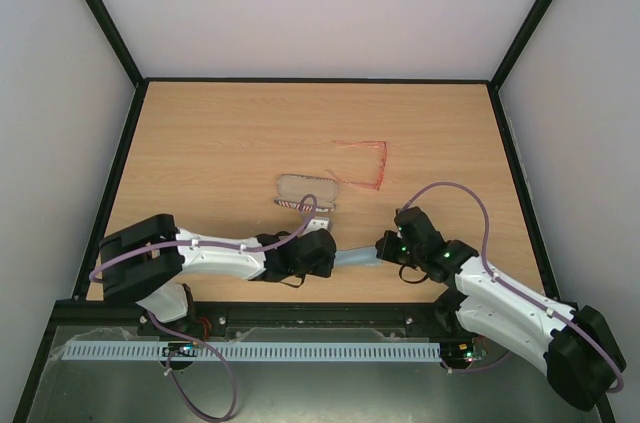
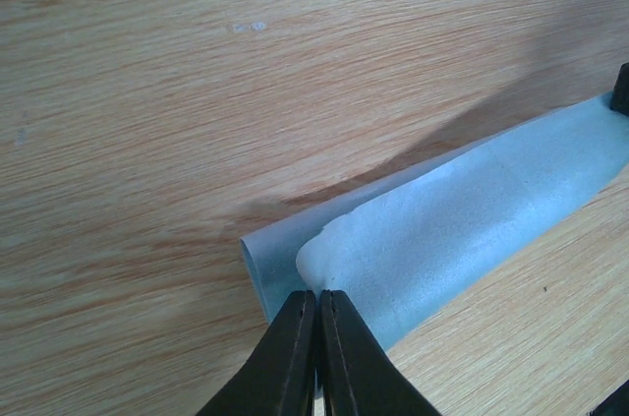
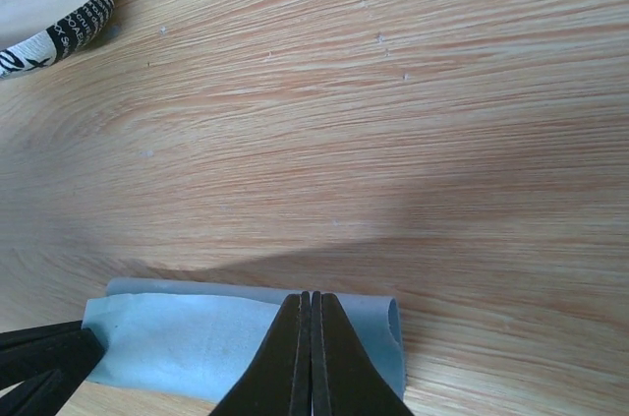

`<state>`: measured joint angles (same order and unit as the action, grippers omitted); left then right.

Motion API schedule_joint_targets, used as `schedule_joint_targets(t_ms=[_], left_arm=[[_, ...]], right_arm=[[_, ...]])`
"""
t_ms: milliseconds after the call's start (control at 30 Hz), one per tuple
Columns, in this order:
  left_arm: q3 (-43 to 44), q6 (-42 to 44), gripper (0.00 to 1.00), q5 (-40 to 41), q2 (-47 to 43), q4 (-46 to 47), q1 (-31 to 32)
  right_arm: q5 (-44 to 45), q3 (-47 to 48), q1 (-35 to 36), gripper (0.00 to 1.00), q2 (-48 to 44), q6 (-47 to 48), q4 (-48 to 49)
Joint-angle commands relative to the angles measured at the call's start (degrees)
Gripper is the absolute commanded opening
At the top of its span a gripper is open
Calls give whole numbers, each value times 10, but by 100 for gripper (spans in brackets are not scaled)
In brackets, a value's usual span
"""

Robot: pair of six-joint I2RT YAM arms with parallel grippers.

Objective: Organize the sunglasses
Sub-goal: Fold the glasses cleaning cloth at the center of the board.

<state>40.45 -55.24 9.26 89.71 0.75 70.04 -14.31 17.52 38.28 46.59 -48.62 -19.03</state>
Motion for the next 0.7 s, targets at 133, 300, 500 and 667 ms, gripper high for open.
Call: schedule_joint_targets(t_ms=[133,300,500,667], left_arm=[[2,5,5,22,-21,-6,-9],[-1,5,6,28,-22,0,-14],[-9,1,6,25,-13,15,-17],[-8,0,5,21,-2,22,-18]], right_arm=[[19,17,3,1,11,11,4],[21,17,3,1,19,14,9],[23,19,3,1,29,16,17],[24,21,3,1,41,19,25]])
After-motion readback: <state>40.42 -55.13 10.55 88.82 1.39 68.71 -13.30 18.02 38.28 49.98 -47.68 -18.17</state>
